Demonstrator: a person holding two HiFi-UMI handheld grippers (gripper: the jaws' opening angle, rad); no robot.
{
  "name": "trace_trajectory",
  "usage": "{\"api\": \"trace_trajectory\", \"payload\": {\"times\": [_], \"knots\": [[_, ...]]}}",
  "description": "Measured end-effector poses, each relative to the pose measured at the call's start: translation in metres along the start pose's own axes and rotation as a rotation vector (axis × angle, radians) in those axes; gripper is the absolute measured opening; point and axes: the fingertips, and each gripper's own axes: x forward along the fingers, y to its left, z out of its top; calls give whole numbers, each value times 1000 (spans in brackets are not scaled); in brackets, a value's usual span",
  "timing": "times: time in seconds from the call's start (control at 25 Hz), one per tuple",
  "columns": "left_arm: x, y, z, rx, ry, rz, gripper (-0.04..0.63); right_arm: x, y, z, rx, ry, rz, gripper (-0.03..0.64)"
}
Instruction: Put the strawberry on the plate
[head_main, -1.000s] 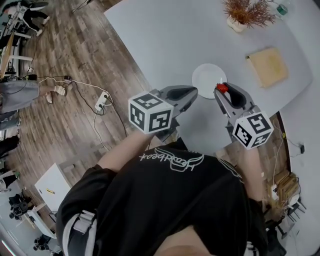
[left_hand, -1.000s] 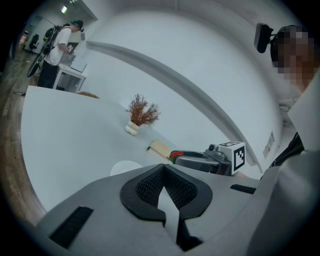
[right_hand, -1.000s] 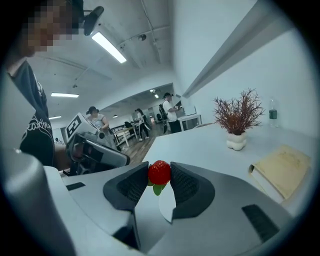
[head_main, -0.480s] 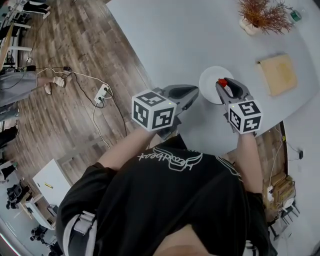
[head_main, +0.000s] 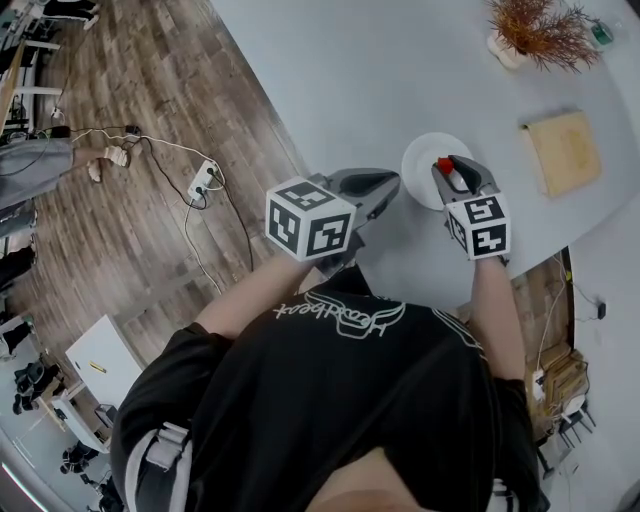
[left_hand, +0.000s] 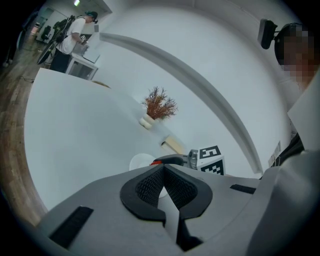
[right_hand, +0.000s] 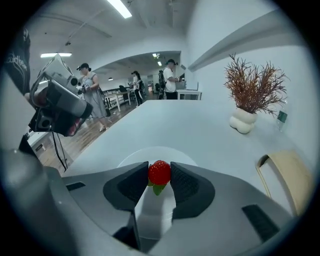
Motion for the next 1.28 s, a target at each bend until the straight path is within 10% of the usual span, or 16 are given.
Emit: {"api": "trace_trajectory", "payload": {"times": [1.28], "knots": [[-11, 8, -9, -28, -19, 32, 6, 15, 0, -13, -60, 113, -30, 161]]}}
